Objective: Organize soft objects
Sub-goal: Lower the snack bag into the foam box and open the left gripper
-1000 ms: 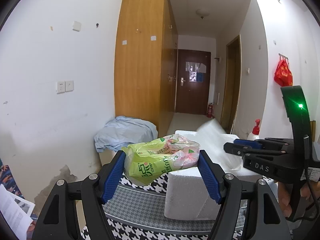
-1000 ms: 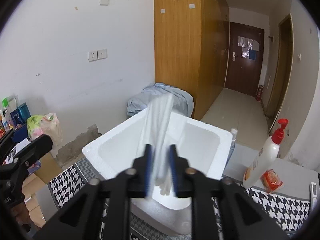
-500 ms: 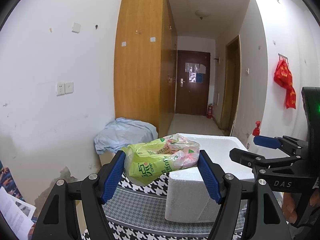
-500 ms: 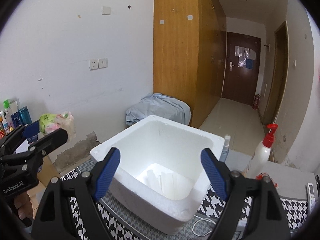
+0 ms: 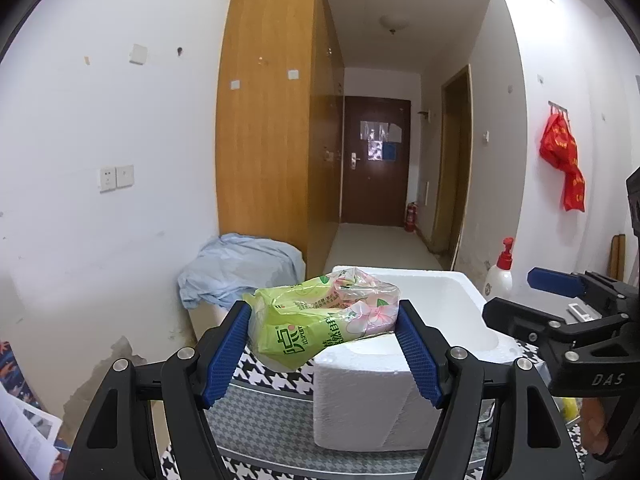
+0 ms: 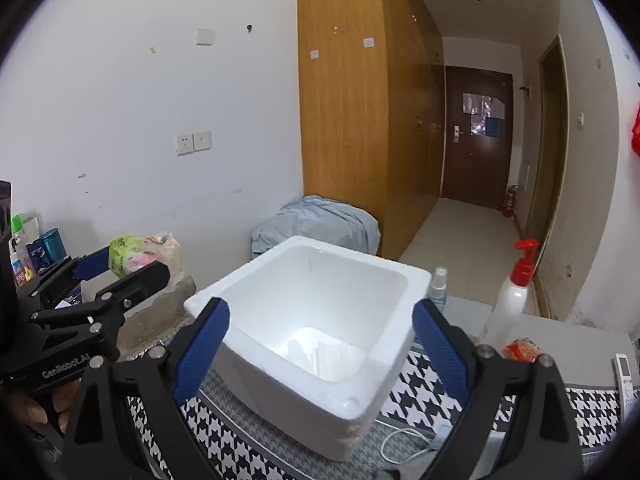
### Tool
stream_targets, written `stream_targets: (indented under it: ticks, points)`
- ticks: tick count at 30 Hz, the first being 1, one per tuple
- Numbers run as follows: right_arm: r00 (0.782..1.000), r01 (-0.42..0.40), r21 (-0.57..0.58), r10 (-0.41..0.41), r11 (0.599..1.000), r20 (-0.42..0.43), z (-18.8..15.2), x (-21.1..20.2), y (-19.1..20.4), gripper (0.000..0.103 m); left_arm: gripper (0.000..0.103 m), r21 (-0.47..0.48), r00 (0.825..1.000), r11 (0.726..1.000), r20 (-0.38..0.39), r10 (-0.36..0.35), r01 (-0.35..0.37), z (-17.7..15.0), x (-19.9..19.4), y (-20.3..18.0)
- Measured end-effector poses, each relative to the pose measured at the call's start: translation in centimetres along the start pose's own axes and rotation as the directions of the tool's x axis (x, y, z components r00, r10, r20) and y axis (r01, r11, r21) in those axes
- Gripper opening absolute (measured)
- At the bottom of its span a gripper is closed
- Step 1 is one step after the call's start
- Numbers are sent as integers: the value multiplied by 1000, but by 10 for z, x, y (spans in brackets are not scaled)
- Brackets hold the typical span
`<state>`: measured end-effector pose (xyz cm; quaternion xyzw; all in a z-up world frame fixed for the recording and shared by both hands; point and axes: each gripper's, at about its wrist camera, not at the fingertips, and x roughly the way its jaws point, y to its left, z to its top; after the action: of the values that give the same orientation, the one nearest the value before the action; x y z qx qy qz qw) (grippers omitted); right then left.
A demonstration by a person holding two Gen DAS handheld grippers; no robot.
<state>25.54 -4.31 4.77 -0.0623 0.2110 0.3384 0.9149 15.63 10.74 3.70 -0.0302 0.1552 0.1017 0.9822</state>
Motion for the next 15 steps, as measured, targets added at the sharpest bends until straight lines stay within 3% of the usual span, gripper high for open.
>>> stream_targets:
  ticks: [15]
  points:
    - [998,59,51,-60,997,32,-14,-32,-24,95,74,29,996,996,-27,-80,81,8,27,-21]
